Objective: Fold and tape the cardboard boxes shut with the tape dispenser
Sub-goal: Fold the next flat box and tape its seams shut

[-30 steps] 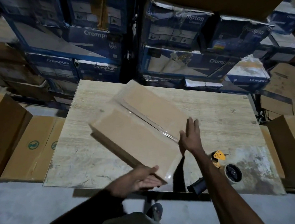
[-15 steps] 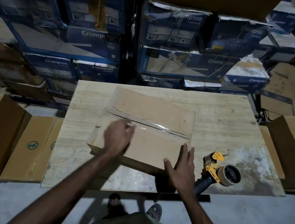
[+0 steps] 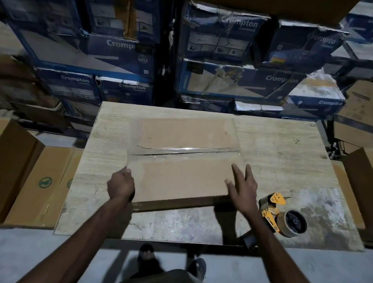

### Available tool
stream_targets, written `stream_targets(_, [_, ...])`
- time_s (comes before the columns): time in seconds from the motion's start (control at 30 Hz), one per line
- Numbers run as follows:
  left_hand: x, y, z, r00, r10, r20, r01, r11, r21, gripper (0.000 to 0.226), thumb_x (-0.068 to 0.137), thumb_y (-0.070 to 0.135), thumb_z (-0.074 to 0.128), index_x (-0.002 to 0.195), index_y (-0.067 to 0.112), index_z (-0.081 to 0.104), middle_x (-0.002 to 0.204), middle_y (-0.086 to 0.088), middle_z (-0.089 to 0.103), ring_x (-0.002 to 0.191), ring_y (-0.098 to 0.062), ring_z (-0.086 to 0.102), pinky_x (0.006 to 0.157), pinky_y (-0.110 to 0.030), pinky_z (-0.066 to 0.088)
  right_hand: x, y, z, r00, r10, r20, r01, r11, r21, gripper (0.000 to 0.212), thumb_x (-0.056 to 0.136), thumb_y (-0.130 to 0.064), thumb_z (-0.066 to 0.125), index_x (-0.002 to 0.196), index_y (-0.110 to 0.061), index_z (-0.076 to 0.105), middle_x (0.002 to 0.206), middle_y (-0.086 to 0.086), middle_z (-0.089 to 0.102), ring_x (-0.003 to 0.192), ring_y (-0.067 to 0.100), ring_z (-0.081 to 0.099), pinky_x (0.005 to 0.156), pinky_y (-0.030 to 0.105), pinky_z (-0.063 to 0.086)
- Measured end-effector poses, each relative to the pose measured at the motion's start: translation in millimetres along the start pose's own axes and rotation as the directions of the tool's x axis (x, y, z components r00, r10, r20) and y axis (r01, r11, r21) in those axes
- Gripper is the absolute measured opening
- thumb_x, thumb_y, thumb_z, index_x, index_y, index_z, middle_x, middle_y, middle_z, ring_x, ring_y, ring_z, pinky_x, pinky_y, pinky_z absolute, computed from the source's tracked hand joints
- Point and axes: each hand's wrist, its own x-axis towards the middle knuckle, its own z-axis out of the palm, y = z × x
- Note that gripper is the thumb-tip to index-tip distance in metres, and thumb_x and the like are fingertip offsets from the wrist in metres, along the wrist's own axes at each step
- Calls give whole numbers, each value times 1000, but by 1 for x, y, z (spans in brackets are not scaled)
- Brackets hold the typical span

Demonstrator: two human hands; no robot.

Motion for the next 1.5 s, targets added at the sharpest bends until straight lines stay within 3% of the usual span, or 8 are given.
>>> stream_targets(0.17, [-67, -24, 42, 944, -248, 217, 329, 704, -629, 30, 100, 18, 69, 128, 9, 70, 110, -17, 76, 81, -26, 71, 92, -41, 57, 46, -2, -19, 981, 111, -159, -132, 983, -131, 60, 106, -54, 34, 163, -38, 22, 173, 8, -4, 154, 49, 7, 117, 68, 24])
stream_targets(0.27, [-117, -25, 70, 891, -218, 398, 449, 555, -701, 21, 97, 12, 71, 115, 2, 69, 99, -18, 76, 73, -23, 73, 79, -40, 61, 30, -30, -12, 854, 501, -143, -433, 835, 341, 83, 102, -51, 54, 166, -29, 5, 172, 11, -12, 153, 48, 18, 117, 57, 30])
stream_targets(0.47, [-129, -26, 98, 919, -21, 393, 204, 880, -429, 60, 88, 39, 77, 137, 51, 45, 106, 6, 77, 83, -22, 78, 87, -50, 62, -44, -48, 41, 881, 465, -80, -357, 769, 531, 92, 105, -43, 54, 164, -23, -13, 168, 20, 23, 147, 41, 36, 113, 45, 35])
stream_targets(0.67, [-105, -52, 127, 904, -105, 415, 179, 973, -145, 62, 75, 77, 48, 118, 34, 57, 114, -2, 72, 94, -35, 74, 91, -57, 59, -36, -19, 19, 925, 375, 56, -361, 825, 435, 98, 101, -51, 59, 165, -22, -9, 165, 19, 31, 146, 40, 39, 113, 44, 36])
stream_targets(0.9, [-112, 8, 112, 806, -218, 550, 426, 859, -285, 73, 95, 50, 64, 151, 10, 42, 153, -14, 48, 138, -36, 48, 118, -50, 38, -82, 16, 14, 928, 330, -172, -227, 869, 440, 73, 99, -32, 69, 160, -18, 32, 162, 7, 39, 145, 28, 41, 115, 47, 40])
stream_targets(1.03, [-104, 8, 106, 802, -205, 561, 401, 881, -252, 63, 95, 47, 70, 138, 4, 54, 152, -23, 49, 137, -43, 51, 106, -51, 46, -108, 44, 18, 739, 515, -434, -302, 829, 470, 71, 93, -19, 75, 153, -8, 39, 154, 16, 43, 141, 35, 41, 108, 48, 42])
stream_targets(1.27, [-80, 26, 90, 653, -275, 706, 523, 837, -158, 23, 95, 16, 71, 82, 9, 53, 81, -5, 54, 70, -25, 55, 115, -55, 38, -84, 70, 25, 534, 845, -37, -581, 398, 709, 102, 86, -23, 85, 160, -9, 17, 159, 26, 34, 142, 45, 39, 110, 55, 42])
stream_targets(1.5, [-69, 20, 95, 581, -250, 774, 641, 727, -246, 28, 86, 3, 75, 108, -5, 61, 104, -14, 66, 114, -31, 57, 116, -45, 36, -40, 154, 55, 591, 801, 95, -495, 267, 827, 92, 57, -10, 81, 136, -22, 36, 117, 27, 67, 87, 36, 68, 68, 45, 56])
